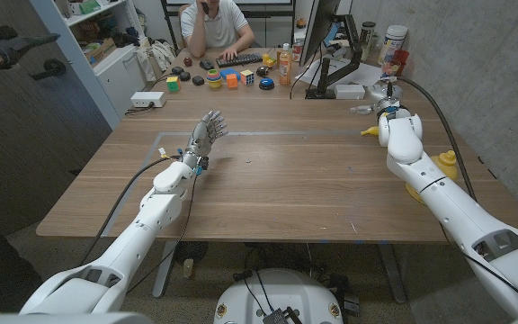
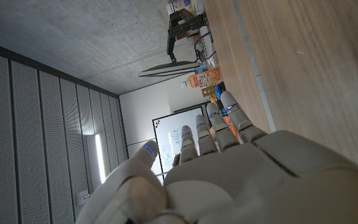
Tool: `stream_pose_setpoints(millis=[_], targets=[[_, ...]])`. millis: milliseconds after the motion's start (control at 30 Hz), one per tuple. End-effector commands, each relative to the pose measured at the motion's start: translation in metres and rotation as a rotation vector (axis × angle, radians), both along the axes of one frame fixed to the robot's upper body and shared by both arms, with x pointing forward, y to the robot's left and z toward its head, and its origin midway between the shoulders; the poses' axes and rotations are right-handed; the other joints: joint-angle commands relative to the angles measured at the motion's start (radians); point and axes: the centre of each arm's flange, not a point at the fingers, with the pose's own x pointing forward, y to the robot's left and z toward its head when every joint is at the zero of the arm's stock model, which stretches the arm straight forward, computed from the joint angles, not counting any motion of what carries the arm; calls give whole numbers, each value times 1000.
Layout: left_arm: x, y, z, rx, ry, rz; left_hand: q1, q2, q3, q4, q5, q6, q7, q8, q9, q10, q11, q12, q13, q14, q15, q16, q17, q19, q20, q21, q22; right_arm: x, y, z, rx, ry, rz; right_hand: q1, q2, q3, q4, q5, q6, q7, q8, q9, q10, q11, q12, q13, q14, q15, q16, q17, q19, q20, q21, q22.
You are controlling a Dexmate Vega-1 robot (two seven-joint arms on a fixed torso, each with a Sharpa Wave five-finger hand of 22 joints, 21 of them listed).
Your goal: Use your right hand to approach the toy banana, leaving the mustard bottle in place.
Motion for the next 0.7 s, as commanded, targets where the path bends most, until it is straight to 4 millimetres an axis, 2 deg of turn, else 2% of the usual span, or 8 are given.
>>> stream_pose_setpoints(millis=[33, 167, 233, 700], targets=[[-3, 1, 1, 8, 1, 8, 1, 20, 7, 0, 4, 3, -8, 5, 3, 8, -1, 5, 5, 7, 3, 5, 5, 7, 1, 5, 4, 26, -17, -14, 41, 94, -68, 8, -1, -4, 0, 10, 1, -2, 6, 4, 0, -2, 3, 5, 1, 0, 3, 1, 9, 4, -2, 2], [-3, 1, 1, 11, 3, 10, 1, 20, 7, 0, 4, 3, -8, 5, 3, 8, -1, 5, 5, 7, 3, 5, 5, 7, 1, 5, 4, 32, -25, -18, 57, 123, -87, 11, -1, -6, -1, 12, 1, 0, 6, 4, -2, 5, 2, 5, 3, 0, 3, 1, 14, 4, -4, 2], [-3, 1, 1, 13, 4, 9, 1, 20, 7, 0, 4, 3, -8, 5, 3, 8, -1, 5, 5, 7, 3, 5, 5, 7, 1, 5, 4, 36, -33, -20, 83, 146, -105, 20, 0, -9, -5, 15, 4, 17, 8, 4, -10, 17, 0, 5, 6, 8, 4, 0, 26, 3, -6, 1], [1, -4, 4, 17, 5, 5, 1, 20, 7, 0, 4, 3, -8, 5, 3, 8, -1, 5, 5, 7, 3, 5, 5, 7, 1, 5, 4, 45, -65, -33, 163, 227, -182, 28, -2, -17, -9, 18, 1, 23, 8, 4, -7, 18, 2, 5, 21, 2, 9, 0, 58, -1, -6, 1]])
